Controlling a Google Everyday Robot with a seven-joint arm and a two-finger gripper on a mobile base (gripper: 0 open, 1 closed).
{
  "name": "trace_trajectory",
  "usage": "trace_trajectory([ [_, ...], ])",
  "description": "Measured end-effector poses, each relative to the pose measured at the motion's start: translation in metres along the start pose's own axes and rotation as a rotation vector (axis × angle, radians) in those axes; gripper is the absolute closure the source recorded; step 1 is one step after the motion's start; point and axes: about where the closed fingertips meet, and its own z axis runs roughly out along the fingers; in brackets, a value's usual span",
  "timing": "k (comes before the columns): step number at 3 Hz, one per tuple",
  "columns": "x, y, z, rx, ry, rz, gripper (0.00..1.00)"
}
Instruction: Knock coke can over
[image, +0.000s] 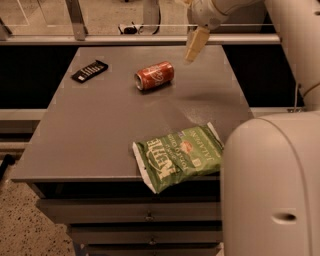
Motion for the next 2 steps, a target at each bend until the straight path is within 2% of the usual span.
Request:
trace_trajectory([
  [1,-0.020,-0.008,-0.110,0.253,0.014,0.025,0.00],
  [2,-0.059,0.014,-0.198,0.416,0.015,0.025,0.00],
])
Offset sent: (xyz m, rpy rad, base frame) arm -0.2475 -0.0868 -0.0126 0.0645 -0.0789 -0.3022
